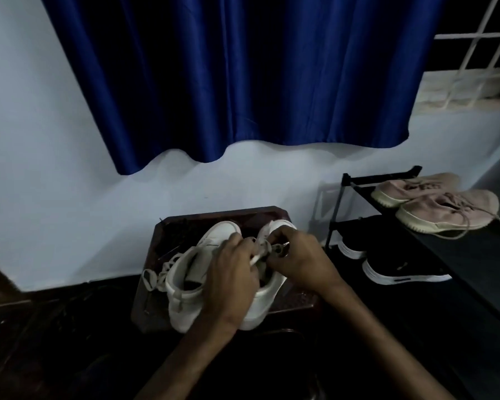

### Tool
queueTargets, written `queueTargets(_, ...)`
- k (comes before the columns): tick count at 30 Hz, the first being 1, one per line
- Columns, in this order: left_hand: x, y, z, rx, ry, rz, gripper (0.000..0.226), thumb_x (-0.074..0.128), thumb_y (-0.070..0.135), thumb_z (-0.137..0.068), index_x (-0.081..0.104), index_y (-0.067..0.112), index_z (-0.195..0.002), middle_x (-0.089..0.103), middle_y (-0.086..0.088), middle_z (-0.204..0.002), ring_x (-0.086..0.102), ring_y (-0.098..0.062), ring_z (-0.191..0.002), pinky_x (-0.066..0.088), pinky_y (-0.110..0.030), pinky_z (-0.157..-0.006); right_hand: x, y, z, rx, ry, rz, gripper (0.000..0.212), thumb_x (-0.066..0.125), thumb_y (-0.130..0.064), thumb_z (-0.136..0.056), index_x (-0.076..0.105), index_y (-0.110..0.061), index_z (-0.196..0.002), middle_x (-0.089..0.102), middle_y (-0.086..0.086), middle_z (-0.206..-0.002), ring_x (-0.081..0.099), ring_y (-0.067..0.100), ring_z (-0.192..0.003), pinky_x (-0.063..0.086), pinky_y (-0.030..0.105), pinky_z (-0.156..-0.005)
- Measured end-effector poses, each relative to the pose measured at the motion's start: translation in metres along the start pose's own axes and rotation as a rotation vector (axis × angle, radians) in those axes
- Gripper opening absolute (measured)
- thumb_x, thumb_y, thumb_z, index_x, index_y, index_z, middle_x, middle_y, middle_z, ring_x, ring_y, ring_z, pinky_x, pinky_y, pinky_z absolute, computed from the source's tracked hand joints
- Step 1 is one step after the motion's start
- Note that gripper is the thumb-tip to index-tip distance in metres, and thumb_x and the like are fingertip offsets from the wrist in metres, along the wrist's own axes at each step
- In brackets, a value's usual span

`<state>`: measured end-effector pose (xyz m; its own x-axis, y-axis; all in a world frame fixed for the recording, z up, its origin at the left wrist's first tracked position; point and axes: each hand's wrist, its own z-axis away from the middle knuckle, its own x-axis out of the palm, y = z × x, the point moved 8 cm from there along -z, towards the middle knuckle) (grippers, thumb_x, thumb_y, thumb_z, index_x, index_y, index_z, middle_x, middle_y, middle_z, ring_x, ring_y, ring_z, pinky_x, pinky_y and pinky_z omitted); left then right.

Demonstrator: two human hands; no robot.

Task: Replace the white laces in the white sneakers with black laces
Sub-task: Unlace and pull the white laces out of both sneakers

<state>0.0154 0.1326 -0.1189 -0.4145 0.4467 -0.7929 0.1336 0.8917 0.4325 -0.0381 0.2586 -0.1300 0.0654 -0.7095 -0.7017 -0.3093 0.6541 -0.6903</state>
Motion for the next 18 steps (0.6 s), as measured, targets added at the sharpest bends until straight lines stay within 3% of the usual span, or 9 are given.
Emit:
queueTargets(2,0.0,-0.003,0.013,-0.053,0.009,0.074,0.018,0.062,0.023,-0.081,0.065,0.018,-0.098,0.057,-0.001,-0.099,0.056,-0.023,-0.096,0.044,-0.036,-0.08,0.003,-0.005,-0.009,-0.072,-0.005,0.036,0.026,0.072,-0.016,-0.073,0.066,-0.018,-0.098,0.071,-0.004,-0.089,0.066,0.012,-0.081,0.052,0.028,-0.074)
queueTargets(4,0.002,-0.006,0.028,-0.082,0.024,0.142,0.021,0.059,0.025,-0.082,0.065,0.018,-0.101,0.057,0.002,-0.101,0.054,-0.018,-0.099,0.047,-0.032,-0.083,0.003,-0.002,-0.018,-0.08,-0.013,0.017,0.028,0.072,-0.01,-0.075,0.066,-0.017,-0.101,0.071,-0.005,-0.09,0.065,0.009,-0.08,0.049,0.017,-0.07)
queueTargets(6,0.003,-0.008,0.037,-0.092,0.077,0.236,0.021,0.061,0.024,-0.082,0.066,0.017,-0.102,0.059,0.004,-0.099,0.052,-0.009,-0.095,0.046,-0.025,-0.081,0.0,0.002,-0.025,-0.087,-0.036,-0.02,0.028,0.073,-0.006,-0.076,0.067,-0.019,-0.1,0.071,-0.007,-0.088,0.063,0.001,-0.076,0.045,0.007,-0.066)
queueTargets(10,0.007,-0.012,0.042,-0.152,0.087,0.463,0.014,0.063,0.028,-0.081,0.06,0.022,-0.094,0.061,0.012,-0.092,0.058,-0.003,-0.086,0.05,-0.026,-0.074,-0.008,0.002,-0.03,-0.112,-0.057,-0.033,0.027,0.075,-0.005,-0.077,0.066,-0.022,-0.097,0.07,-0.011,-0.089,0.063,-0.005,-0.08,0.043,0.003,-0.068)
queueTargets(13,0.008,-0.01,0.041,-0.176,0.058,0.609,0.018,0.067,0.021,-0.083,0.056,0.026,-0.097,0.062,0.015,-0.094,0.06,0.001,-0.088,0.053,-0.028,-0.073,-0.011,0.006,-0.03,-0.069,-0.105,-0.07,0.032,0.08,-0.01,-0.075,0.064,-0.024,-0.1,0.072,-0.006,-0.092,0.067,0.004,-0.083,0.051,0.013,-0.073)
queueTargets(15,-0.002,-0.012,0.031,-0.168,0.092,0.609,0.022,0.067,0.022,-0.087,0.053,0.024,-0.105,0.061,0.016,-0.095,0.059,0.002,-0.088,0.048,-0.021,-0.074,-0.012,0.013,-0.024,-0.005,-0.182,-0.251,0.046,0.083,-0.009,-0.074,0.06,-0.024,-0.112,0.071,0.002,-0.1,0.069,0.012,-0.094,0.057,0.024,-0.08)
queueTargets(18,-0.017,-0.014,0.007,-0.092,0.098,0.444,0.04,0.064,0.043,-0.086,0.048,0.021,-0.114,0.06,0.008,-0.108,0.058,-0.01,-0.097,0.045,-0.026,-0.081,-0.027,0.032,-0.019,0.07,-0.108,-0.445,0.041,0.073,-0.005,-0.084,0.057,-0.017,-0.12,0.068,0.004,-0.109,0.068,0.02,-0.1,0.058,0.03,-0.081)
